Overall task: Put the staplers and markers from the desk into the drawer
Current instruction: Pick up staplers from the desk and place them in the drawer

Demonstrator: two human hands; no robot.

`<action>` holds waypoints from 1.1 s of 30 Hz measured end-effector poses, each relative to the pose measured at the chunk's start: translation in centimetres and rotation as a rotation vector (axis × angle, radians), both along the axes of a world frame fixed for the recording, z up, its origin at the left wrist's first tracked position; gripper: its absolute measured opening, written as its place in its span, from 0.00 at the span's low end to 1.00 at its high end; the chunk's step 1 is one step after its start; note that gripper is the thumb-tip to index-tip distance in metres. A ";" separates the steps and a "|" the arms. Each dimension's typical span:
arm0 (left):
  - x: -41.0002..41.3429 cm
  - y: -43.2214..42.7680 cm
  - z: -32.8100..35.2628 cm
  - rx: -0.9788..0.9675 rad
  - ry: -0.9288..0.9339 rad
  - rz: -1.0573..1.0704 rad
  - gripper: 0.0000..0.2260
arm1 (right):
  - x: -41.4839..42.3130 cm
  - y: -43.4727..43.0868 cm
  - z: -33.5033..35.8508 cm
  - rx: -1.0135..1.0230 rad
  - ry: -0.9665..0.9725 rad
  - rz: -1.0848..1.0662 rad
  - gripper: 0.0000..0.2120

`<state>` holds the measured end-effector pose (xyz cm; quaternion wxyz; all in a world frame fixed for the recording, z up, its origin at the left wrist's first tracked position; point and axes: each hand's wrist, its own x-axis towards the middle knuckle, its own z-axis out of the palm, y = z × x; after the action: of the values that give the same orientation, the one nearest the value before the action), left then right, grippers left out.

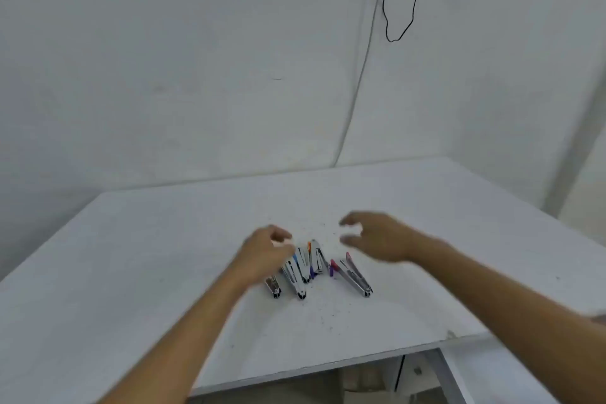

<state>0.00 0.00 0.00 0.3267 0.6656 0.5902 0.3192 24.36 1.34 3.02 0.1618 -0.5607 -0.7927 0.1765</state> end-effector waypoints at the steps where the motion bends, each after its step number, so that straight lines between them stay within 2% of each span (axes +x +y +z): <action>1: 0.7 -0.9 -1.5 -0.004 0.056 0.011 0.11 | -0.3 -0.8 -1.7 -0.062 -0.051 0.007 0.25; 4: 2.4 -2.2 -5.4 0.065 0.237 0.059 0.13 | -0.8 -2.9 -6.6 -0.123 -0.041 -0.082 0.29; 10: 3.6 -0.7 -6.2 0.156 0.484 0.092 0.24 | -1.7 -4.6 -11.1 0.237 0.021 -0.263 0.24; 15: 3.8 0.5 -6.1 0.178 0.646 0.151 0.18 | -1.6 -4.7 -11.4 0.341 0.077 -0.347 0.24; 21: 4.1 1.6 -5.5 0.076 0.747 0.193 0.20 | -1.4 -4.7 -11.6 0.362 0.132 -0.336 0.25; 28: 5.1 3.9 -5.0 -0.057 0.643 0.231 0.23 | -1.6 -4.9 -11.5 0.351 0.212 -0.348 0.25; 33: 5.8 5.5 -5.0 0.021 0.746 0.254 0.22 | -1.4 -4.4 -11.5 0.310 0.310 -0.393 0.23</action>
<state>5.77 5.51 -4.99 0.0409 0.6608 0.7429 0.0992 22.98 -3.08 -8.50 0.3957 -0.6385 -0.6521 0.1023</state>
